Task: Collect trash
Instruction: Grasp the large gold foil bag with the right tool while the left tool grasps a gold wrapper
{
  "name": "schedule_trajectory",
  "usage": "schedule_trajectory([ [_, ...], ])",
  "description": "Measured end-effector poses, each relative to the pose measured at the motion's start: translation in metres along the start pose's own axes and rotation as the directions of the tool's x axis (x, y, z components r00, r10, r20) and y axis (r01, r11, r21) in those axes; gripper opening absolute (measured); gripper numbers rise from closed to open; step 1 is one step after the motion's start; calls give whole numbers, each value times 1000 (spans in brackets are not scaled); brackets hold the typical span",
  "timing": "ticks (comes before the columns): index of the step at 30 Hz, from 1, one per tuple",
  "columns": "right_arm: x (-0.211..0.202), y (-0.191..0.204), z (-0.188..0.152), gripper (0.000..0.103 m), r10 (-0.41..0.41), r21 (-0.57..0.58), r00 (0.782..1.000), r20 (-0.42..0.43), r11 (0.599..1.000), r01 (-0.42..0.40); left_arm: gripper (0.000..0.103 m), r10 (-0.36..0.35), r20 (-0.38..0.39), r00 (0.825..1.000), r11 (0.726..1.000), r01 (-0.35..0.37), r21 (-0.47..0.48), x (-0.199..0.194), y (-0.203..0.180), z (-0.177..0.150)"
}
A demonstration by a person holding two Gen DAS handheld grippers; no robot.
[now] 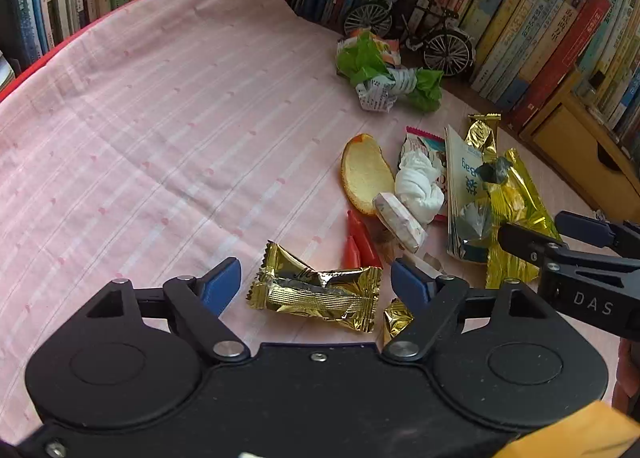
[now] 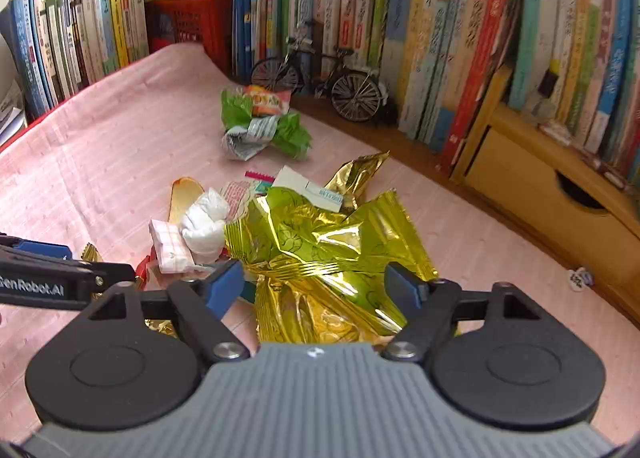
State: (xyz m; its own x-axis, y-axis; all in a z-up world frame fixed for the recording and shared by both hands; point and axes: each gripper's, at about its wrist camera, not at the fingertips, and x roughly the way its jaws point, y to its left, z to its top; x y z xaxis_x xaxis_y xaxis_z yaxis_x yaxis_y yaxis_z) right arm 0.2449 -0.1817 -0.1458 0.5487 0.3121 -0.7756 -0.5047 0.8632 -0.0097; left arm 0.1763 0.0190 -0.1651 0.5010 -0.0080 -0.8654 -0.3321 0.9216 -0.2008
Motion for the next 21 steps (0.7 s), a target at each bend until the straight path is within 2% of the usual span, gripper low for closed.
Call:
schedule_trajectory([
  [1, 4, 0, 1, 54, 6, -3, 1000, -16, 1000, -6, 64, -14, -14, 1000, 1000, 14, -2, 3, -1, 0],
  [2, 7, 1, 1, 51, -5, -10, 1000, -22, 1000, 5, 50, -30, -24, 999, 1000, 30, -5, 5, -1, -1],
  [3, 7, 2, 1, 38, -19, -17, 1000, -15, 1000, 19, 47, -45, -27, 999, 999, 45, -6, 5, -2, -2],
  [4, 5, 3, 1, 32, -25, -21, 1000, -12, 999, 25, 41, -54, -21, 998, 999, 54, -6, 3, -2, -3],
  [8, -6, -3, 0, 25, -21, 21, 1000, 8, 1000, 20, 34, -71, -3, 997, 997, 71, 42, -12, -10, -3],
  [13, -27, -12, -1, 19, -36, 75, 999, 35, 997, 34, 32, -106, 21, 994, 993, 105, 52, -30, -15, 0],
  [21, -68, -23, -21, 14, -52, 206, 997, 65, 978, 38, 32, -120, 38, 992, 990, 117, 73, -56, -15, -7],
])
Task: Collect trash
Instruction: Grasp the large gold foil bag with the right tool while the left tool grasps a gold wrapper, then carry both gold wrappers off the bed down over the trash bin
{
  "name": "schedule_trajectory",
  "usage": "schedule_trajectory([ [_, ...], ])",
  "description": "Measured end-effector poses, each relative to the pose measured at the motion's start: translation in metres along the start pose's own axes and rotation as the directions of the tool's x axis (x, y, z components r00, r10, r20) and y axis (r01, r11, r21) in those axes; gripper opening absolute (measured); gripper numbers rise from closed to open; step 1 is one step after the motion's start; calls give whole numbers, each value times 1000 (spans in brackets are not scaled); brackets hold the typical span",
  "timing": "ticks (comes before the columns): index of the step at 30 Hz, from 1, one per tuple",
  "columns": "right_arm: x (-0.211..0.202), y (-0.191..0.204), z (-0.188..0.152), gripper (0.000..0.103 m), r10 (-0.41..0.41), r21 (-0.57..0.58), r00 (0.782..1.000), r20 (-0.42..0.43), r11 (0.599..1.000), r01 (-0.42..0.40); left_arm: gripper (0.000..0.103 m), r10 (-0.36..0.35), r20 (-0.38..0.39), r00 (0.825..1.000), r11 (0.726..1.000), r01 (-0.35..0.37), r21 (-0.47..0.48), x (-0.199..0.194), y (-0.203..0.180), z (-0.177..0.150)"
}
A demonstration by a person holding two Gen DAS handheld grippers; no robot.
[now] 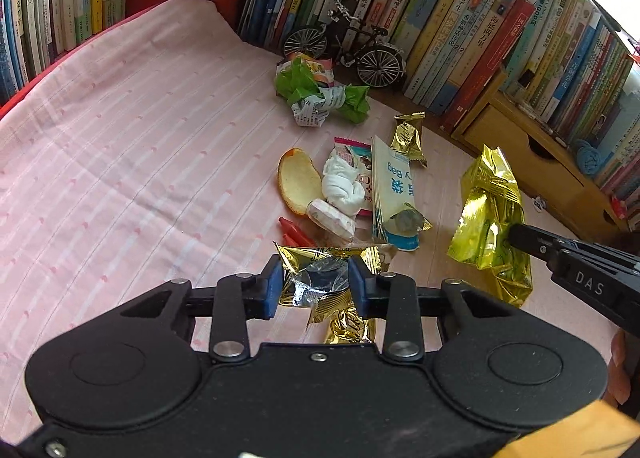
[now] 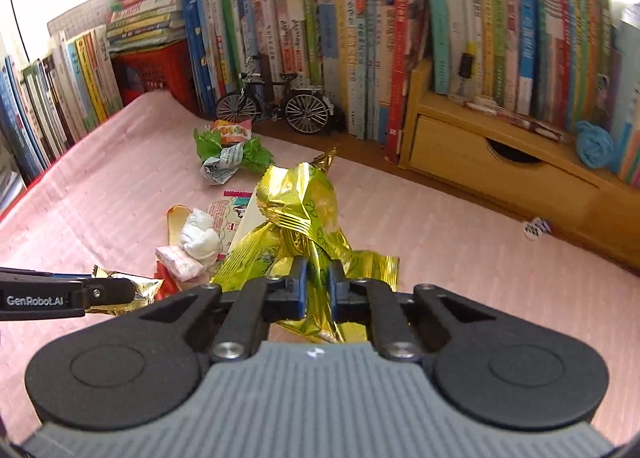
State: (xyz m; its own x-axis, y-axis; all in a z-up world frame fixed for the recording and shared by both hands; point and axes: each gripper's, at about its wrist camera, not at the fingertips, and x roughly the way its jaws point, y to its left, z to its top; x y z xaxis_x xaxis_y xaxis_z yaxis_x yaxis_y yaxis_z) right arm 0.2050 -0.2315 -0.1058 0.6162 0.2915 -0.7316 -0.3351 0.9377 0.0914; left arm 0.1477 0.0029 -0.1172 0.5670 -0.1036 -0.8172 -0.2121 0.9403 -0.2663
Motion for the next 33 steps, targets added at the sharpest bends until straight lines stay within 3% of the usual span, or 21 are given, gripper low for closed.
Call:
schedule_trajectory([
  [3, -16, 0, -11, 16, -1, 12, 1000, -8, 1000, 1, 32, 2, 7, 1000, 1000, -2, -7, -10, 3, -6],
  [7, -12, 7, -31, 69, -21, -49, 999, -28, 999, 19, 32, 12, 7, 1000, 1000, -12, -11, -16, 9, -12],
  [9, -2, 11, -36, 76, -6, -64, 999, -47, 998, 3, 32, 26, 3, 1000, 1000, -26, -14, -16, 11, -16],
  [13, 27, 21, -36, 76, 8, -61, 992, -123, 998, -15, 32, 42, 11, 999, 999, -42, -25, -22, 16, -21],
  [14, 36, 22, -36, 72, 11, -61, 989, -148, 998, -21, 32, 46, 14, 999, 999, -46, -26, -24, 17, -21],
  [15, 45, 22, -36, 49, 22, -49, 983, -181, 998, -31, 32, 52, 18, 998, 998, -52, -25, -26, 17, -22],
  [16, 52, 21, -36, 40, 25, -16, 978, -206, 999, -29, 32, 57, 22, 998, 998, -56, -26, -28, 18, -23],
  [19, 46, 18, -32, 27, 46, 59, 982, -186, 998, -36, 32, 61, 42, 997, 998, -60, -19, -36, 18, -25],
  [28, -13, 21, -40, 24, 35, 144, 993, -113, 989, -18, 32, 15, 89, 996, 1000, -17, 24, -71, 22, -40],
  [33, -55, 42, -58, 24, 18, 148, 996, -87, 989, -5, 32, -27, 110, 994, 999, 22, 44, -104, 36, -59],
])
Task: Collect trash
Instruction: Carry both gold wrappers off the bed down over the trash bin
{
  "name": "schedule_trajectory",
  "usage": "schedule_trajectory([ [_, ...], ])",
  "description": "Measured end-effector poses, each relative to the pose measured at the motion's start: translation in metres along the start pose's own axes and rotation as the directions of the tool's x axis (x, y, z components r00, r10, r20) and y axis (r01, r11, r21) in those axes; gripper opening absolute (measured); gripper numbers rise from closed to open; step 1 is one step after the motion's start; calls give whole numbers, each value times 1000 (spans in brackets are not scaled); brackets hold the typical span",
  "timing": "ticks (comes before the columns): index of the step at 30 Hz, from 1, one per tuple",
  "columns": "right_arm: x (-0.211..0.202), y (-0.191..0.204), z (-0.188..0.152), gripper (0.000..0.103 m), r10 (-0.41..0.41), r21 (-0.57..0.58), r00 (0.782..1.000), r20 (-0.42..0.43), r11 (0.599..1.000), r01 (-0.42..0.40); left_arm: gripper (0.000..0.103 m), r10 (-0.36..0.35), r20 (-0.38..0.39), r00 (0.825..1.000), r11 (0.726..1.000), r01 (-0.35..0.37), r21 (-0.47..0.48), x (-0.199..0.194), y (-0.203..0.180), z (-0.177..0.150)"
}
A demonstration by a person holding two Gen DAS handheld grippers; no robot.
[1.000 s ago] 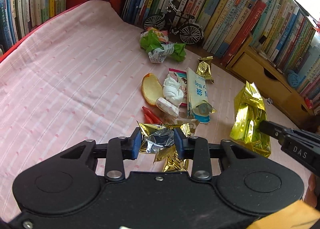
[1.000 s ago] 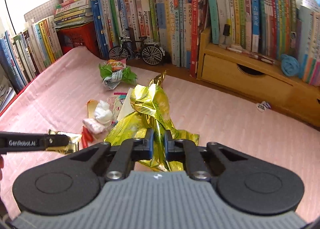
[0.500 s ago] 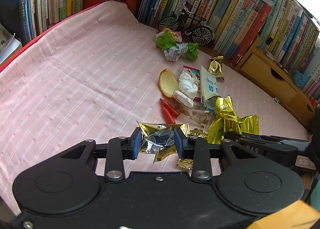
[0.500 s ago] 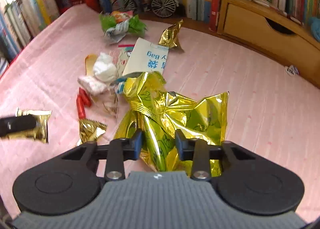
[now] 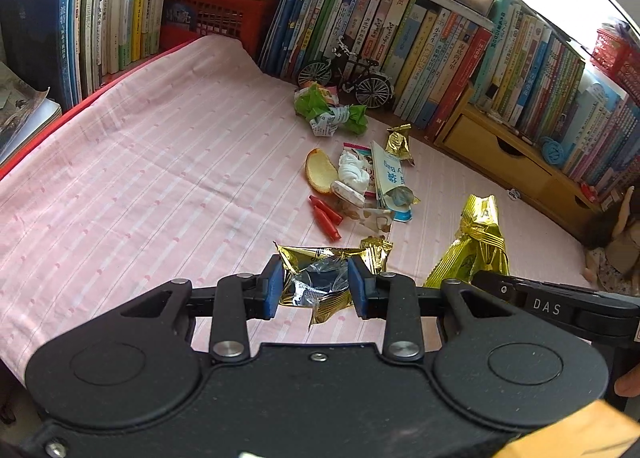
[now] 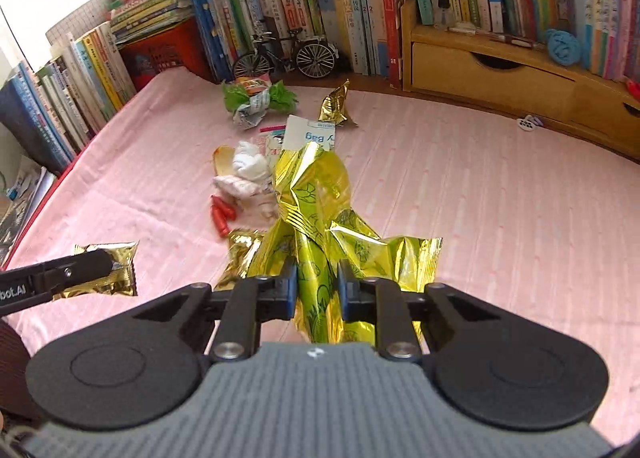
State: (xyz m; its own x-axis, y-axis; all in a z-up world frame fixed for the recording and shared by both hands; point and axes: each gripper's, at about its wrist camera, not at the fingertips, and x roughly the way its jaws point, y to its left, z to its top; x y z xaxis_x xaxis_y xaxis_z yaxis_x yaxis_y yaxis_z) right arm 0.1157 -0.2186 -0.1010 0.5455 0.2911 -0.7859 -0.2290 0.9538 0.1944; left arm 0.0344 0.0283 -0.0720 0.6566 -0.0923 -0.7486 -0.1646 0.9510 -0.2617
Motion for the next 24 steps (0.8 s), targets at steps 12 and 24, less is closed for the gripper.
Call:
schedule_trajectory([
  [12, -77, 76, -88, 24, 62, 30, 997, -45, 998, -60, 32, -14, -23, 1000, 1000, 14, -10, -98, 68, -77],
  [24, -102, 154, -149, 26, 118, -12, 987, -111, 993, -120, 32, 27, -83, 996, 999, -29, -22, -151, 132, -140],
])
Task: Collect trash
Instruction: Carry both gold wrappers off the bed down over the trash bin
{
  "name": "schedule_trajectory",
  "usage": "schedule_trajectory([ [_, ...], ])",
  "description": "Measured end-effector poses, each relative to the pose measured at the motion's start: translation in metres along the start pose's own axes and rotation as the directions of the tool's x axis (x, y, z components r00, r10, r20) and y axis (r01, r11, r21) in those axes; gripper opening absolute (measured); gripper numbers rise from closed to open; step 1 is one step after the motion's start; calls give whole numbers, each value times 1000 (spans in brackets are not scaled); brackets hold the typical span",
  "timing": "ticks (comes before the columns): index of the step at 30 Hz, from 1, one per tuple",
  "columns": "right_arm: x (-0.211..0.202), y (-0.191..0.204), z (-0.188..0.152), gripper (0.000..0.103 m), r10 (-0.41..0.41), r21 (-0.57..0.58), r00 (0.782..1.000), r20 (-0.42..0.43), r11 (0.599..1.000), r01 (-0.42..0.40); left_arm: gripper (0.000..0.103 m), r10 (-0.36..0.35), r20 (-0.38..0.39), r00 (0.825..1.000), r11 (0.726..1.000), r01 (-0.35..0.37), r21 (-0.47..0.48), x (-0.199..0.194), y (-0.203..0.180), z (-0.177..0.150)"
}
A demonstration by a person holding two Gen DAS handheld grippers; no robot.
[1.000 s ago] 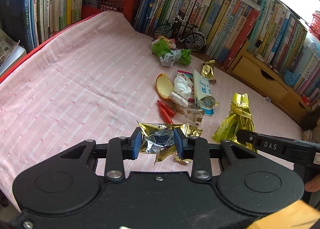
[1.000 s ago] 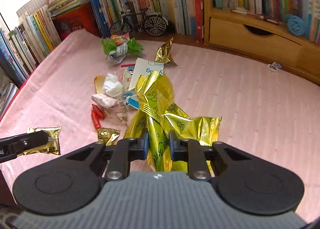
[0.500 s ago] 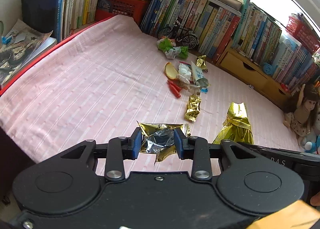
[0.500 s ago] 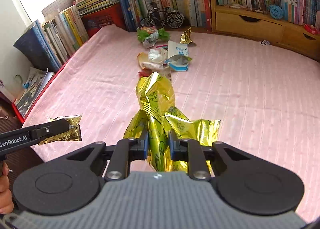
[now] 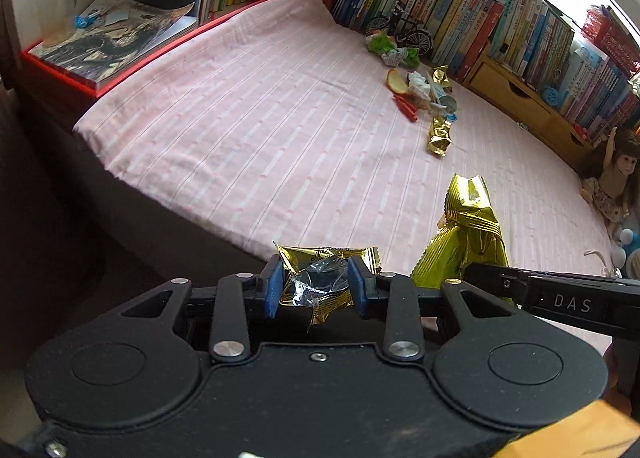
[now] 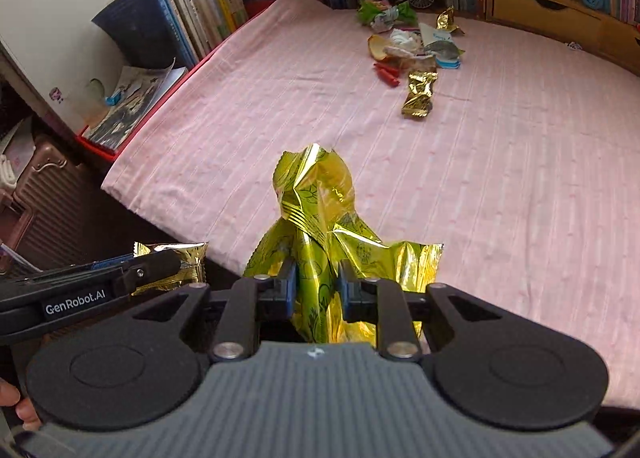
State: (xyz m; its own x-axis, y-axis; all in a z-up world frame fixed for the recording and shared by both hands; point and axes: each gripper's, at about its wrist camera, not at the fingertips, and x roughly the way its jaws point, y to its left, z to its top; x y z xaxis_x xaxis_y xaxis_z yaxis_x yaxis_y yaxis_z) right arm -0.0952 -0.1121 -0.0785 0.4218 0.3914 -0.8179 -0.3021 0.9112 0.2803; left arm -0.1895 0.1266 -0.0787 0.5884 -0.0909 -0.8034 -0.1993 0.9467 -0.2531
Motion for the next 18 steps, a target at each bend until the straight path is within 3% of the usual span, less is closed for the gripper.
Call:
schedule_trajectory([
  [7, 11, 25, -25, 26, 34, -14, 997, -68, 999, -35, 32, 31, -34, 999, 998, -33, -55, -6, 32, -28],
  [18, 49, 36, -51, 26, 83, 12, 975, -208, 997, -83, 32, 63, -164, 984, 990, -82, -111, 24, 62, -69],
])
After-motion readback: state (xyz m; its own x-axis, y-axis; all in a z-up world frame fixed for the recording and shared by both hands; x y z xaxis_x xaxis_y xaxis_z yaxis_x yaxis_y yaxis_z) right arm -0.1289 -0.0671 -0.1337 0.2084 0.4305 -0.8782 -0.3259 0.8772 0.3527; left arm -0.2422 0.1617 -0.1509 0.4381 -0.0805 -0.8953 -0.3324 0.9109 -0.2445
